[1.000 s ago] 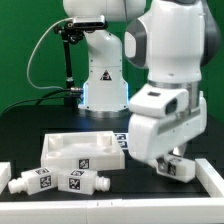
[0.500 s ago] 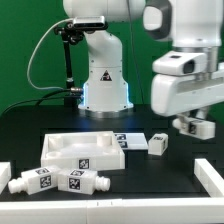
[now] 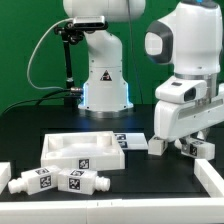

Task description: Assemble one leg

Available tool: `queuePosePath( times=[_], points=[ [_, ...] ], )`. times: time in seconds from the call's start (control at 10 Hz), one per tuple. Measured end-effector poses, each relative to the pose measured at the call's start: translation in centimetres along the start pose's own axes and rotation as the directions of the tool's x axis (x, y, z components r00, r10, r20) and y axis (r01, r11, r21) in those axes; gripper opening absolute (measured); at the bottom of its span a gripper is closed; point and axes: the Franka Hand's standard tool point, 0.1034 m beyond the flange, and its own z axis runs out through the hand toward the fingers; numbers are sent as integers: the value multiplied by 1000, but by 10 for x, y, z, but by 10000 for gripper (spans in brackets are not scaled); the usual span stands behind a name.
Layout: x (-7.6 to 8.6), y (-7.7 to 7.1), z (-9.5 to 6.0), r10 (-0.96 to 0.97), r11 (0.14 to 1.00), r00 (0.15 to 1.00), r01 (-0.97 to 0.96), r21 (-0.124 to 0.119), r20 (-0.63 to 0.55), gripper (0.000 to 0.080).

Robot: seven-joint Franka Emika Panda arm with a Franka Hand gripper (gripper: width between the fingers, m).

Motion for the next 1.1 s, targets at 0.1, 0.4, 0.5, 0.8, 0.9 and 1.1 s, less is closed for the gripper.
queuePosePath(
  times=[0.1,0.4,0.5,0.8,0.9,1.1],
  points=[
    [1,-1,1,0,1000,1000,0,2,2,285],
    [1,-1,1,0,1000,1000,0,2,1,472],
    [1,-1,1,0,1000,1000,0,2,1,472],
    [-13,29,-40,20,1000,999,-20,-1,37,637],
    [-25,50,-63,35,999,999,-36,6,37,647],
    [-41,91,-93,18,1000,1000,-18,-16,11,649]
  ],
)
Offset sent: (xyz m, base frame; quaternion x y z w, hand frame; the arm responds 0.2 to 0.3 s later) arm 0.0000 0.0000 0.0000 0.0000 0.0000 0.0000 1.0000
